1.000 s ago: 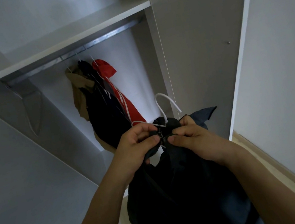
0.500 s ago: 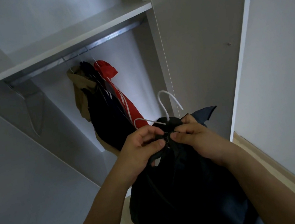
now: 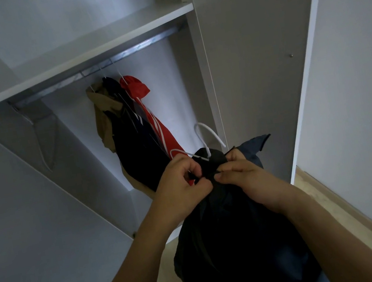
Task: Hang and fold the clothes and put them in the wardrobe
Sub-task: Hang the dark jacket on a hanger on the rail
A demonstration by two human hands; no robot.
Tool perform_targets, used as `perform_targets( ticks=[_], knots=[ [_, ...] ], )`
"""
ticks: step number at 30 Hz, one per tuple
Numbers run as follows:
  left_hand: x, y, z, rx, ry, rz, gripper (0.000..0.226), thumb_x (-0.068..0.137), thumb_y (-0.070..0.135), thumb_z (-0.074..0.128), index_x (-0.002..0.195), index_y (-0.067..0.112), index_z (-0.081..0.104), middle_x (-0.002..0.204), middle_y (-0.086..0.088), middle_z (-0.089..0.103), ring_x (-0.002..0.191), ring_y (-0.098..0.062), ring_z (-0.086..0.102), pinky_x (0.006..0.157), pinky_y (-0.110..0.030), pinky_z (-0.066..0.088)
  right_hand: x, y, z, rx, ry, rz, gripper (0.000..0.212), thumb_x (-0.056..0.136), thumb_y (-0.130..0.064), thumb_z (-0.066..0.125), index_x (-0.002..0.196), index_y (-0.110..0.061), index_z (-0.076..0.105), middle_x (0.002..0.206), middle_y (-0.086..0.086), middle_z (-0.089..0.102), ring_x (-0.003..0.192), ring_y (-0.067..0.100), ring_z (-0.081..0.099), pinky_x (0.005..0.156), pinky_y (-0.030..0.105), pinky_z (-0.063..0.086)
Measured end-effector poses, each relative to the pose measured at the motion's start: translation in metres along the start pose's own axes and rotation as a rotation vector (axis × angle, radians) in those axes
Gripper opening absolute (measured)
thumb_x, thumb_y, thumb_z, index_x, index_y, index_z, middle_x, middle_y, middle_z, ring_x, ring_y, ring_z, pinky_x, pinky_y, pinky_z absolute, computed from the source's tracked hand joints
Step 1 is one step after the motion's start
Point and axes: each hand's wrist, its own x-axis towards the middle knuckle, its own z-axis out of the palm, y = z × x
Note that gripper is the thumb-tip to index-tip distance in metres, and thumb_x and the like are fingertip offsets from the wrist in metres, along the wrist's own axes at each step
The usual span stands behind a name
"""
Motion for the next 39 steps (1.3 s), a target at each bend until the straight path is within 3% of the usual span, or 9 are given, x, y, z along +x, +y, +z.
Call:
perform_targets(
  ticks=[4, 9, 15, 18, 21, 25, 29, 34, 39],
  knots=[
    [0.002, 0.001, -0.003, 0.129, -0.088, 0.097, 0.017, 0.076, 0.02, 0.061, 0.071, 0.028, 0.047, 0.081, 0.008, 0.049, 0.071, -0.008, 0.05, 0.064, -0.027, 0.046, 0.002, 0.002, 0.001, -0.071, -0.006, 0.005, 0.014, 0.092, -0.008, 0.06, 0.091, 0.003, 0.069, 0.103, 0.002, 0.041, 0.099, 0.013, 0.051, 0.092, 0.019, 0.044],
    [0.0, -0.009, -0.004, 0.055, -0.141, 0.022, 0.019, 0.083, 0.013, 0.066, 0.074, 0.023, 0.054, 0.062, 0.013, 0.052, 0.056, -0.001, 0.047, 0.055, -0.015, 0.042, 0.007, 0.008, -0.005, -0.095, 0.058, 0.006, 0.019, 0.092, -0.014, 0.062, 0.078, -0.011, 0.073, 0.1, -0.001, 0.041, 0.098, 0.013, 0.052, 0.088, 0.02, 0.042],
    [-0.007, -0.009, 0.004, -0.119, 0.003, 0.049, 0.018, 0.083, 0.001, 0.07, 0.072, 0.015, 0.067, 0.069, 0.006, 0.064, 0.064, -0.005, 0.06, 0.062, -0.016, 0.048, 0.015, 0.014, -0.007, -0.157, 0.158, -0.035, 0.021, 0.094, -0.015, 0.06, 0.08, -0.003, 0.071, 0.097, -0.002, 0.038, 0.075, -0.013, 0.05, 0.073, 0.0, 0.037],
    [-0.012, -0.005, 0.01, 0.006, 0.023, 0.2, 0.012, 0.084, 0.003, 0.07, 0.073, 0.009, 0.068, 0.071, 0.006, 0.063, 0.066, -0.008, 0.06, 0.063, -0.022, 0.049, 0.017, 0.016, -0.003, -0.188, 0.227, -0.069, 0.02, 0.095, -0.01, 0.058, 0.084, 0.004, 0.069, 0.096, 0.0, 0.035, 0.07, -0.018, 0.045, 0.071, -0.003, 0.035],
    [-0.014, -0.004, 0.011, 0.247, 0.031, 0.343, 0.015, 0.085, 0.011, 0.064, 0.07, 0.01, 0.062, 0.065, 0.004, 0.057, 0.061, -0.008, 0.052, 0.062, -0.03, 0.044, 0.017, 0.017, 0.004, -0.149, 0.27, -0.088, 0.018, 0.094, -0.007, 0.058, 0.082, -0.002, 0.07, 0.096, -0.002, 0.034, 0.07, -0.02, 0.045, 0.071, -0.003, 0.036],
    [-0.015, -0.003, 0.007, 0.349, 0.097, 0.378, 0.013, 0.085, 0.014, 0.066, 0.072, 0.013, 0.066, 0.063, 0.007, 0.057, 0.059, -0.005, 0.049, 0.064, -0.027, 0.04, 0.017, 0.008, 0.005, -0.101, 0.254, -0.113, 0.018, 0.094, -0.01, 0.059, 0.081, -0.012, 0.071, 0.098, -0.002, 0.036, 0.074, -0.019, 0.047, 0.075, -0.003, 0.036],
    [-0.016, -0.003, 0.011, 0.276, 0.16, 0.318, 0.01, 0.085, 0.013, 0.068, 0.075, 0.012, 0.069, 0.066, 0.006, 0.061, 0.06, -0.006, 0.054, 0.067, -0.026, 0.042, 0.018, -0.004, -0.001, -0.163, 0.236, -0.121, 0.015, 0.09, -0.011, 0.065, 0.08, -0.02, 0.073, 0.099, -0.001, 0.037, 0.08, -0.019, 0.045, 0.078, -0.004, 0.033],
    [-0.02, -0.002, 0.018, 0.291, 0.145, 0.288, 0.013, 0.087, 0.016, 0.066, 0.075, 0.012, 0.069, 0.066, 0.006, 0.061, 0.059, -0.008, 0.053, 0.064, -0.028, 0.042, 0.016, 0.002, 0.004, -0.141, 0.345, -0.115, 0.011, 0.088, -0.009, 0.066, 0.082, -0.014, 0.073, 0.1, -0.001, 0.037, 0.078, -0.019, 0.045, 0.076, -0.004, 0.036],
    [-0.021, -0.003, 0.019, 0.521, -0.009, 0.458, 0.016, 0.085, 0.014, 0.065, 0.069, 0.013, 0.065, 0.062, 0.004, 0.057, 0.057, -0.01, 0.049, 0.062, -0.03, 0.041, 0.02, 0.006, 0.009, -0.015, 0.498, -0.113, 0.006, 0.089, -0.008, 0.065, 0.086, -0.006, 0.071, 0.103, -0.001, 0.036, 0.081, -0.014, 0.05, 0.069, -0.002, 0.042]
  ],
)
